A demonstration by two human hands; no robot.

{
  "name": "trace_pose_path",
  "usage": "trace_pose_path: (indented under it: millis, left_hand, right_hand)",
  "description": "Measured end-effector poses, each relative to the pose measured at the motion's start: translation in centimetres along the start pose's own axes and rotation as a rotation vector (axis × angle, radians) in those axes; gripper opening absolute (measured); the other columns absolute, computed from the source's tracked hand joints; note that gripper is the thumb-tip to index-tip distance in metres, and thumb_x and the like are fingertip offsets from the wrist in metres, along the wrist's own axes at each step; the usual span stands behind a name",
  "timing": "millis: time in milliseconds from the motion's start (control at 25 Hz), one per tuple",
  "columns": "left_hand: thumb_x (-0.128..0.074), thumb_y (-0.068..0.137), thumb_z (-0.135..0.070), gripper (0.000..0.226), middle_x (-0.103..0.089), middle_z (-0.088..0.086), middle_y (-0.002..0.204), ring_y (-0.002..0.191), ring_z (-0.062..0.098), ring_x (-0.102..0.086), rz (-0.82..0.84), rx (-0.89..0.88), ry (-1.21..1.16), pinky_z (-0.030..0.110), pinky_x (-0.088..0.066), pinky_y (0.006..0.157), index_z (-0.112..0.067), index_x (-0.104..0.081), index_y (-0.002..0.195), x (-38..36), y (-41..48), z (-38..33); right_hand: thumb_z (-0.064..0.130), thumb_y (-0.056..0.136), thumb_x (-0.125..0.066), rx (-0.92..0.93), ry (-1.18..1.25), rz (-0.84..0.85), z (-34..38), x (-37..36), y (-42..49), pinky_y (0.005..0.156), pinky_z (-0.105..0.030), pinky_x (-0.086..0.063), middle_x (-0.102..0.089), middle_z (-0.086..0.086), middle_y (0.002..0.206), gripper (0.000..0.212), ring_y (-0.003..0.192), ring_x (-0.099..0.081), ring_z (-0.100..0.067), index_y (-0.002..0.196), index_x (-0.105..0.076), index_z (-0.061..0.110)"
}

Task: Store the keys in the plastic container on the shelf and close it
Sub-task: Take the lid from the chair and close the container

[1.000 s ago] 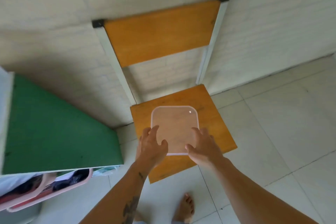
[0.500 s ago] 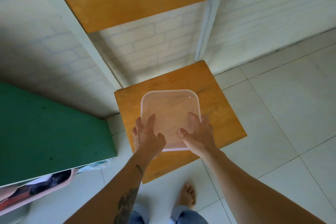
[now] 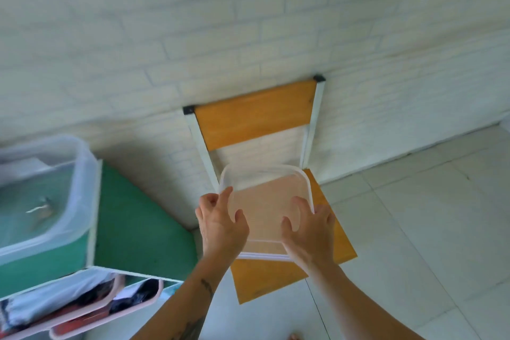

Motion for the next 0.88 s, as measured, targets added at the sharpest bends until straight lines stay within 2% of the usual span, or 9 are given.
trace_pose_path:
  millis: [80, 160, 280, 480, 680, 880]
  left_hand:
    - [-0.06, 0.086, -0.014, 0.053, -0.04, 0.004, 0.124, 0.115, 0.02, -0.033, -0.064, -0.038, -0.014, 0.03, -0.035, 0.1, -0.023, -0.05, 0.137, 3.4, -0.5, -2.2]
    - [-0.058, 0.088, -0.016, 0.054, -0.036, 0.004, 0.137, 0.123, 0.022, -0.031, -0.112, -0.037, -0.025, 0.037, -0.037, 0.106, -0.025, -0.046, 0.14, 6.5, -0.5, -3.6]
    - [-0.055, 0.09, -0.019, 0.057, -0.028, 0.0, 0.154, 0.134, 0.023, -0.023, -0.158, -0.02, -0.029, 0.041, -0.031, 0.111, -0.028, -0.039, 0.145, 10.8, 0.0, -4.0]
    - [-0.055, 0.09, -0.016, 0.06, -0.029, -0.002, 0.156, 0.14, 0.024, -0.022, -0.25, 0.012, -0.112, 0.041, -0.025, 0.116, -0.028, -0.038, 0.146, 18.3, 0.7, -3.3]
    - [-0.055, 0.087, -0.012, 0.055, -0.039, 0.001, 0.151, 0.134, 0.028, -0.032, -0.348, 0.029, -0.179, 0.035, -0.025, 0.113, -0.022, -0.049, 0.141, 27.4, 2.6, 2.5]
    - [-0.053, 0.084, -0.012, 0.054, -0.044, 0.002, 0.149, 0.131, 0.03, -0.034, -0.388, 0.063, -0.169, 0.037, -0.028, 0.111, -0.021, -0.053, 0.138, 33.8, 4.4, 10.5]
  right_hand:
    - [0.038, 0.081, -0.054, 0.075, 0.027, -0.083, 2.6, 3.0, -0.5, 0.086, -0.043, -0.048, -0.038, -0.008, 0.103, 0.044, 0.094, -0.042, -0.028, 0.124, -0.048, 0.03]
    - [0.034, 0.08, -0.053, 0.141, 0.085, -0.148, 5.5, 5.3, -0.8, 0.086, -0.044, -0.048, -0.032, -0.004, 0.101, 0.044, 0.095, -0.041, -0.027, 0.124, -0.051, 0.029]
    - [0.04, 0.08, -0.048, 0.189, 0.113, -0.214, 9.8, 7.2, -1.1, 0.086, -0.042, -0.047, -0.038, -0.007, 0.107, 0.049, 0.098, -0.041, -0.026, 0.127, -0.055, 0.027]
    - [0.037, 0.083, -0.057, 0.314, 0.104, -0.259, 17.2, 8.0, -1.9, 0.09, -0.046, -0.046, -0.038, -0.013, 0.121, 0.047, 0.107, -0.041, -0.03, 0.129, -0.053, 0.026]
    - [0.038, 0.087, -0.049, 0.386, 0.086, -0.214, 26.6, 4.9, -5.1, 0.101, -0.052, -0.038, -0.032, -0.016, 0.145, 0.05, 0.123, -0.034, -0.037, 0.135, -0.051, 0.027]
    - [0.039, 0.092, -0.048, 0.422, 0.038, -0.155, 34.8, 0.0, -8.9, 0.107, -0.049, -0.035, -0.03, -0.011, 0.154, 0.051, 0.131, -0.031, -0.035, 0.143, -0.045, 0.03]
Point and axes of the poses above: each hand's wrist, its own y-axis towards the middle knuckle, its own x-axis out of the back of the hand, z = x × y, the point moved 1 cm from there along y, towards the middle knuckle
